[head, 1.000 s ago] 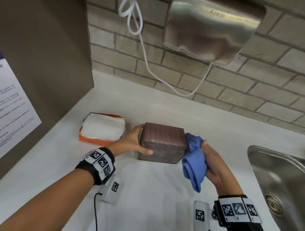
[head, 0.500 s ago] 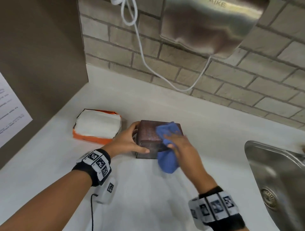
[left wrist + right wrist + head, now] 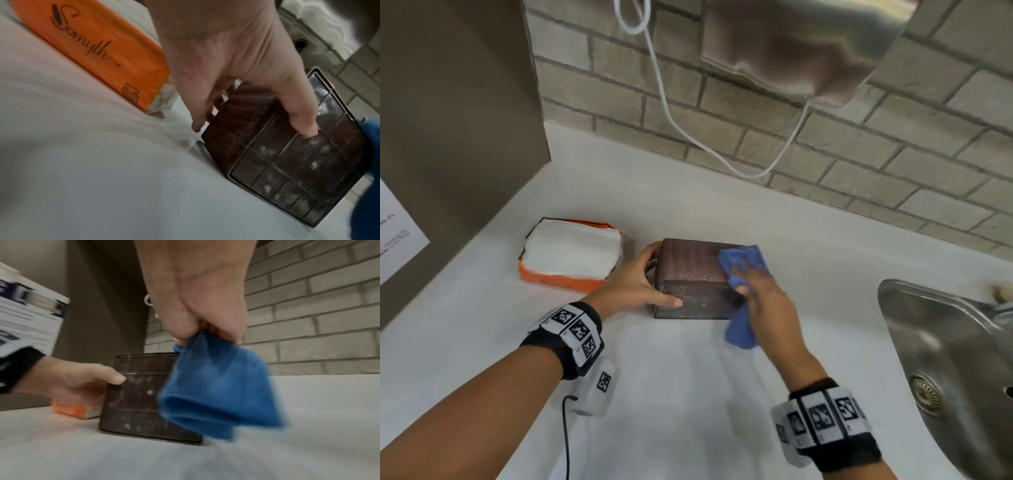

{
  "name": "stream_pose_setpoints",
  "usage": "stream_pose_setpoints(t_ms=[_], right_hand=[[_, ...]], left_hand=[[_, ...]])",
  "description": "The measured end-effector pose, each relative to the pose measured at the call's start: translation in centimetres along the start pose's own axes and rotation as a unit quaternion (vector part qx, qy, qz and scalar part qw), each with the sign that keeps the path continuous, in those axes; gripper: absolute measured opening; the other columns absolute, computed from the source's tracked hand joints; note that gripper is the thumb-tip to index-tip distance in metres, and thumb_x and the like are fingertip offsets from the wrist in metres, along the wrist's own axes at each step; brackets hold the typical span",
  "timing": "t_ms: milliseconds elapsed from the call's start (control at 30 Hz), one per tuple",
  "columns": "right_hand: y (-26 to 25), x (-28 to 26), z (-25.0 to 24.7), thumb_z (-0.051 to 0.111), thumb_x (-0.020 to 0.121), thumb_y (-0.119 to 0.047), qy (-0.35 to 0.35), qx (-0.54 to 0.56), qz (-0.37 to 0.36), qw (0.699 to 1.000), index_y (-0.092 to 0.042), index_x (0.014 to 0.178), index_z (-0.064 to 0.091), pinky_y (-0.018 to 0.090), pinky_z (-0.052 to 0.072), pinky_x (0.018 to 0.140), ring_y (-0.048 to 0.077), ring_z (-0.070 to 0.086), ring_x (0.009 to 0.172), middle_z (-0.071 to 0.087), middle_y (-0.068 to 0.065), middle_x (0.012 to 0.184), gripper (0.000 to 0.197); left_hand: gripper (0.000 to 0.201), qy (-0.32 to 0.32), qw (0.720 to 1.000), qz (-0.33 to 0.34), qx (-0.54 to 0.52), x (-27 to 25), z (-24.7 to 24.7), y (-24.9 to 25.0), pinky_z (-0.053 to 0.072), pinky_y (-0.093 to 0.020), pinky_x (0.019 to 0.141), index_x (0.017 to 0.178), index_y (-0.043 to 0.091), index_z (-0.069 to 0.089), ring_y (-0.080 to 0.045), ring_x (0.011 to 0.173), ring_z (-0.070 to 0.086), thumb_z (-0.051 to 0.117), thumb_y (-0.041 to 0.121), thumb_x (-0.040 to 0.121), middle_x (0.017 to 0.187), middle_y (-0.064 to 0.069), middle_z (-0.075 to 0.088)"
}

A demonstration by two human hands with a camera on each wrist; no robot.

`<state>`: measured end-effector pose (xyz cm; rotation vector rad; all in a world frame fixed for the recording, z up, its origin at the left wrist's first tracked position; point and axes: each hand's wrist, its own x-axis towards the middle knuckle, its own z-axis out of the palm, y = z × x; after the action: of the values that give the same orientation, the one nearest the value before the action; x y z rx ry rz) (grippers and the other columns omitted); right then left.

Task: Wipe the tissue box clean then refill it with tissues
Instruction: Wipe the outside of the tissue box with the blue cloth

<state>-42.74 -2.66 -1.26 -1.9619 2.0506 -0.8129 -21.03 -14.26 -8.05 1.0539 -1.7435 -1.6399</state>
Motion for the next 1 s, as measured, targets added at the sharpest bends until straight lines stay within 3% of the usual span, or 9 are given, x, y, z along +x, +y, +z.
stream_pose_setpoints(t_ms=[100,300,400,467,567,700,833,900,1000], right_hand=[[-0.7,-0.5,0.4,0.048,0.096,-0.012,-0.003,0.010,0.064,0.998,-0.019,0.131,0.054,0.030,0.029,0.112,0.020,0.041,0.135,0.045,0.004,0.145,0.036],[-4.8,0.6,5.4,0.045,0.090,-0.015,-0.095,-0.017,-0.047,0.994,-0.020,0.134,0.050,0.029,0.015,0.120,0.024,0.028,0.142,0.045,0.008,0.145,0.045],[-1.1,-0.1,2.0,0.046,0.095,-0.015,-0.061,0.001,-0.004,0.998,-0.022,0.132,0.054,0.010,0.021,0.105,0.020,0.040,0.135,0.051,0.004,0.141,0.038],[0.8,0.1,-1.2,0.046,0.098,-0.017,-0.042,0.037,0.083,0.995,-0.018,0.125,0.059,0.018,0.036,0.089,0.026,0.054,0.120,0.061,0.009,0.129,0.030],[1.6,0.9,-5.1,0.040,0.099,-0.031,-0.017,0.216,0.201,0.955,-0.019,0.110,0.062,0.032,0.049,0.080,0.027,0.063,0.103,0.068,0.013,0.112,0.028],[-0.2,2.3,-6.5,0.037,0.096,-0.051,0.062,0.398,0.201,0.893,-0.016,0.107,0.060,0.043,0.053,0.085,0.028,0.067,0.097,0.070,0.017,0.106,0.043],[-2.4,5.1,-1.8,0.037,0.097,-0.041,0.062,0.249,0.233,0.938,-0.013,0.114,0.061,0.034,0.046,0.086,0.023,0.060,0.107,0.065,0.012,0.116,0.040],[-4.0,4.9,1.8,0.027,0.098,-0.032,-0.007,0.017,0.138,0.990,-0.017,0.123,0.056,0.035,0.041,0.093,0.028,0.051,0.122,0.059,0.011,0.128,0.041],[-6.9,3.9,5.6,0.038,0.097,-0.026,-0.029,-0.105,-0.019,0.994,-0.020,0.132,0.051,0.037,0.037,0.104,0.030,0.045,0.130,0.054,0.009,0.138,0.038]], left_hand=[[0.126,0.004,1.000,-0.004,0.008,0.0,0.0,-0.1,0.042,-0.040,0.110,0.145,0.041,0.029,-0.005,0.131,0.048,0.098,0.040,0.039,0.139,0.014,0.052],[0.114,-0.006,1.000,0.019,0.008,-0.3,-0.1,-0.1,0.043,-0.040,0.110,0.145,0.034,0.033,-0.002,0.127,0.052,0.095,0.031,0.050,0.135,0.014,0.058],[0.120,0.003,1.000,0.004,0.009,-0.1,0.0,-0.2,0.041,-0.039,0.112,0.144,0.041,0.030,0.000,0.129,0.048,0.097,0.034,0.044,0.138,0.017,0.052],[0.123,0.000,1.000,-0.007,0.021,-0.1,-0.1,-0.2,0.038,-0.038,0.114,0.144,0.045,0.027,0.000,0.132,0.044,0.097,0.036,0.043,0.141,0.016,0.049],[0.124,0.001,0.999,-0.018,0.030,-0.1,-0.2,-0.1,0.036,-0.037,0.115,0.145,0.044,0.025,-0.002,0.134,0.043,0.097,0.034,0.044,0.144,0.014,0.046],[0.126,0.003,0.998,-0.024,0.051,0.0,-0.3,0.0,0.035,-0.036,0.115,0.145,0.046,0.023,-0.003,0.133,0.043,0.096,0.038,0.042,0.143,0.015,0.047],[0.125,0.006,0.999,-0.021,0.050,0.0,-0.2,-0.2,0.035,-0.036,0.115,0.144,0.046,0.025,0.000,0.133,0.044,0.096,0.038,0.041,0.143,0.016,0.048],[0.123,0.015,0.999,-0.015,0.041,0.1,-0.2,-0.4,0.037,-0.036,0.114,0.141,0.048,0.028,0.003,0.130,0.046,0.097,0.037,0.039,0.139,0.018,0.051],[0.108,0.019,0.999,0.003,0.048,-0.2,-0.2,-0.1,0.040,-0.036,0.111,0.137,0.046,0.035,0.004,0.125,0.051,0.094,0.030,0.048,0.132,0.021,0.057]])
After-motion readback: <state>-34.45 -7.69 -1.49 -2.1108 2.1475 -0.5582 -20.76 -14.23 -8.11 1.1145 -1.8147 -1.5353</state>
